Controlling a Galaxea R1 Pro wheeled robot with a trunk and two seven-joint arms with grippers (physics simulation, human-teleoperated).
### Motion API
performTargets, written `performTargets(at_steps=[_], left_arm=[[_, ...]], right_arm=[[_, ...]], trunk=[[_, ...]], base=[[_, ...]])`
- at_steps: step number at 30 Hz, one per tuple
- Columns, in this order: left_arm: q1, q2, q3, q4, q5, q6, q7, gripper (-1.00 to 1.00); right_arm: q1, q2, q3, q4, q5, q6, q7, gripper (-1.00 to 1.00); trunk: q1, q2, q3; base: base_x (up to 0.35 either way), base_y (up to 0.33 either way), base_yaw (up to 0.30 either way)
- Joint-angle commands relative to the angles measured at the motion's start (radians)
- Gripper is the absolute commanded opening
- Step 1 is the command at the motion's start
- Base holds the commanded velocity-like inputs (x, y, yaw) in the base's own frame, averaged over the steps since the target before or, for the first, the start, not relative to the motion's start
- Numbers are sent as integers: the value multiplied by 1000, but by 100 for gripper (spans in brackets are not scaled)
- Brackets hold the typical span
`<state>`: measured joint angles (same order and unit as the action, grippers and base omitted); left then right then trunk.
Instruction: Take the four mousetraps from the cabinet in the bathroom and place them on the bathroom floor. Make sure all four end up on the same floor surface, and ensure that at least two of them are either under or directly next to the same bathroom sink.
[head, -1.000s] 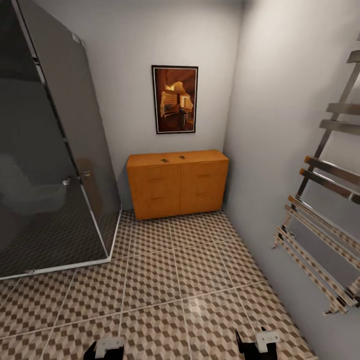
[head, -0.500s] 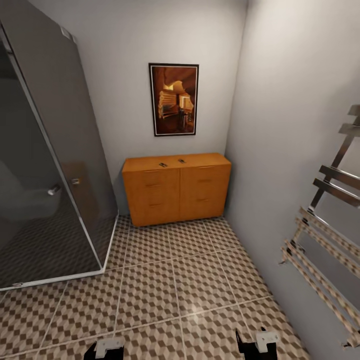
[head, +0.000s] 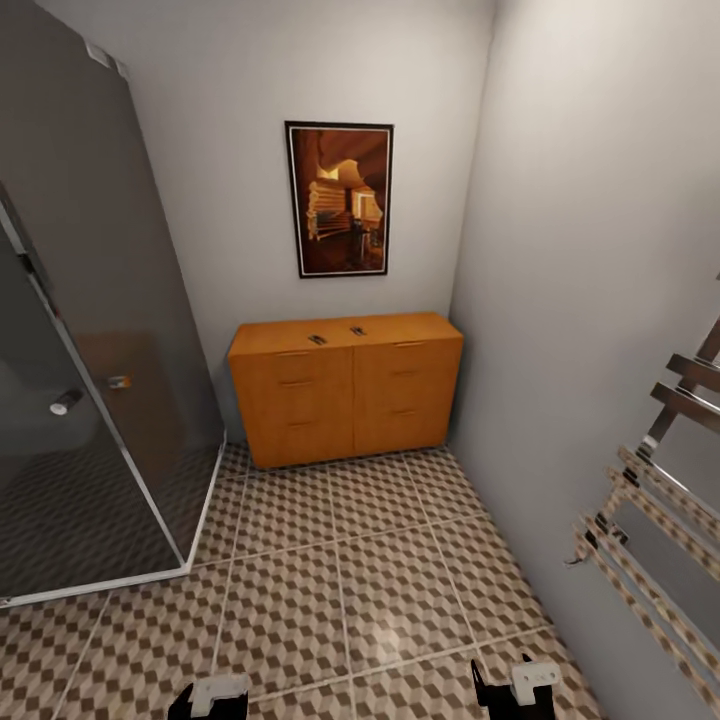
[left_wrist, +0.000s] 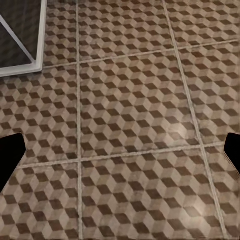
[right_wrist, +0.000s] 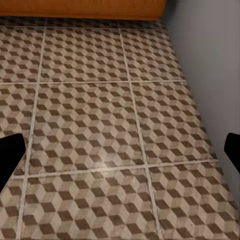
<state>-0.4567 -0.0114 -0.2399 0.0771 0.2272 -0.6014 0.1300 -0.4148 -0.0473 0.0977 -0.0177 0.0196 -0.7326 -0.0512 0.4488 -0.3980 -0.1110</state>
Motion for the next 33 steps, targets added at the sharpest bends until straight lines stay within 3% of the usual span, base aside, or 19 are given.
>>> performTargets(at_steps=[1, 10, 33], left_arm=[[-2, -1, -9, 4, 6, -6, 3, 100], [-2, -1, -9, 4, 6, -6, 3, 100], [-2, -1, -9, 4, 6, -6, 3, 100]], right_arm=[[-1, 0, 7, 1, 2, -2, -5, 100], [-1, 0, 6, 1, 2, -2, -6, 100], [-1, 0, 7, 1, 2, -2, -4, 100]], trunk=[[1, -2, -2], [1, -2, -2], [1, -2, -2]], base=[[333, -95, 0], [333, -95, 62], [333, -89, 168]])
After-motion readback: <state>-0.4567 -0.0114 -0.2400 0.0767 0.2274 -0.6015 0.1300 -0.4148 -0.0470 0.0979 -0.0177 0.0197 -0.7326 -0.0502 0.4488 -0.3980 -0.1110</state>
